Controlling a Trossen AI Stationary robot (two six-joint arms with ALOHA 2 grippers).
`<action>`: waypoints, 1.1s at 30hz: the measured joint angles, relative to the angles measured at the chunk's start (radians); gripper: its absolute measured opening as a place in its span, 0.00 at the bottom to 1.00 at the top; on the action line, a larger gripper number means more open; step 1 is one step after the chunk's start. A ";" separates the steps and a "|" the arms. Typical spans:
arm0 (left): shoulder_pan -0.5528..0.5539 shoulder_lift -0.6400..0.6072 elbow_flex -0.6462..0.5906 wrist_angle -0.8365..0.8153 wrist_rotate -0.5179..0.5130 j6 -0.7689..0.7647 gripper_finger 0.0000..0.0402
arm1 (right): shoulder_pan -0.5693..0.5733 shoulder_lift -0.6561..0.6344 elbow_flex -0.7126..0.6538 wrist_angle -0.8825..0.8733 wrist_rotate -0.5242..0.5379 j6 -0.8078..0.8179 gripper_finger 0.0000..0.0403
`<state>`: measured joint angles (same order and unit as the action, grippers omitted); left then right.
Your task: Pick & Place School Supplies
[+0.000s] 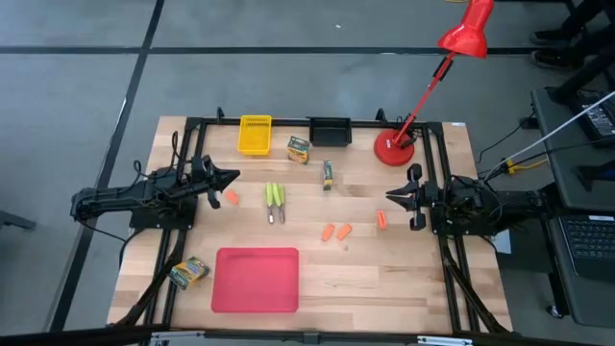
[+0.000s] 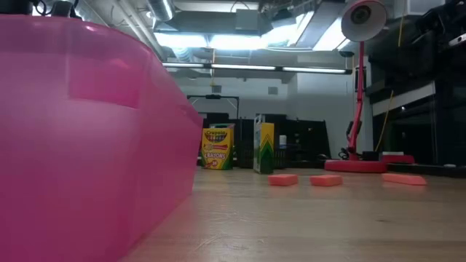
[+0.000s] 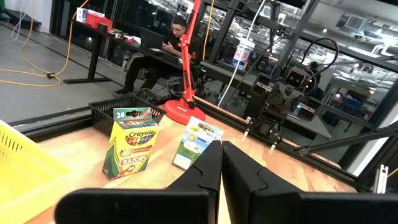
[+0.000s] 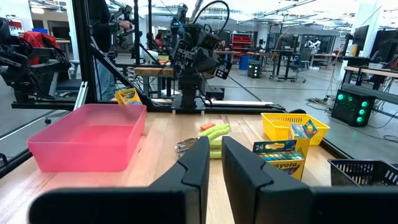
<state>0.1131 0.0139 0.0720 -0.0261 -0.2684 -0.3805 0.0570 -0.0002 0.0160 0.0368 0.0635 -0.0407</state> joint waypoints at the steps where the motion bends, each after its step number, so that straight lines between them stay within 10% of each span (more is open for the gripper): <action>1: 0.000 0.000 0.000 0.000 0.000 0.000 0.02 | 0.000 0.000 0.000 0.000 0.000 -0.014 0.12; 4: 0.000 0.000 0.000 0.000 0.000 0.000 0.02 | -0.001 0.000 0.000 0.028 0.002 0.019 0.12; 15: 0.000 0.000 0.000 0.000 0.000 0.000 0.02 | -0.001 0.000 0.001 0.137 0.157 0.994 0.12; 26: 0.000 0.000 0.000 0.000 0.000 0.000 0.02 | 0.007 0.000 0.000 0.249 0.292 1.195 0.12; 33: 0.001 0.000 0.000 0.036 -0.051 0.070 0.02 | 0.032 0.000 0.000 0.511 0.136 1.110 0.12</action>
<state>0.1139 0.0138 0.0722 0.0099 -0.3198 -0.3107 0.0893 -0.0002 0.0162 0.5474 0.1992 1.0696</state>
